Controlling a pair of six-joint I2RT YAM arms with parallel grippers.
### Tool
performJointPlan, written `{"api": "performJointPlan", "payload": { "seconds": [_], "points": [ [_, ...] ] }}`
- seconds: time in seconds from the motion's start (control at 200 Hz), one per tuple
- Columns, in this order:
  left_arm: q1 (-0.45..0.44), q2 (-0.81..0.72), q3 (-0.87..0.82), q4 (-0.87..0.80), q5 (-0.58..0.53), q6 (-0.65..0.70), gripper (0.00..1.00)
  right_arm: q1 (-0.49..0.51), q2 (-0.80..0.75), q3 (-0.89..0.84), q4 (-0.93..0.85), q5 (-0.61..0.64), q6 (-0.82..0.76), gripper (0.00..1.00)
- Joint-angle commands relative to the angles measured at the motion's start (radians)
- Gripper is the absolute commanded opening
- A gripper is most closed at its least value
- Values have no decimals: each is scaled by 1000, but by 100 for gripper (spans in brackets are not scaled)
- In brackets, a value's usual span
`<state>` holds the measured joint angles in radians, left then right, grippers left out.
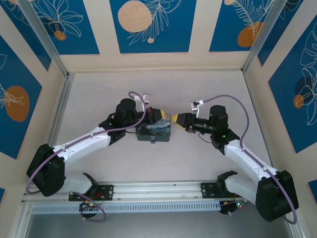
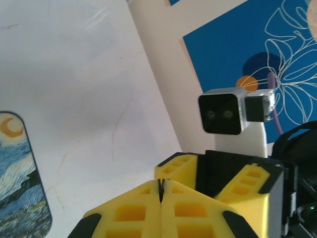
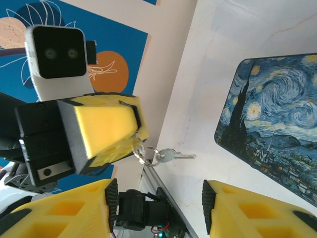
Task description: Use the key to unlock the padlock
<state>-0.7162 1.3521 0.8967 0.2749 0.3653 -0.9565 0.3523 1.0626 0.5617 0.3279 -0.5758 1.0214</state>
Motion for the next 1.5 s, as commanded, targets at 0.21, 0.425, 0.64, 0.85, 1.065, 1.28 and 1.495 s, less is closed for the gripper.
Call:
{"api": "performJointPlan", "payload": {
  "seconds": [0.21,0.425,0.64,0.85,1.065,1.28,1.495],
  "points": [
    [-11,19,26,105,11,-64,0,34,79,68,131,-46,-19,46],
    [-17,25,26,110,7,-73,0,53,127,92,149,-58,-22,41],
    [-22,29,31,103,7,-73,0,57,131,90,150,-58,-25,35],
    [-32,35,27,110,4,-77,0,60,135,98,142,-56,-27,29],
    [-41,37,25,106,-8,-84,0,60,133,99,116,-52,-39,15],
    [-38,1,37,-49,-116,-132,20,60,95,112,-28,-20,-102,0],
    [-8,-47,124,-382,-163,-177,67,85,12,170,-364,142,-287,0]
  ]
}}
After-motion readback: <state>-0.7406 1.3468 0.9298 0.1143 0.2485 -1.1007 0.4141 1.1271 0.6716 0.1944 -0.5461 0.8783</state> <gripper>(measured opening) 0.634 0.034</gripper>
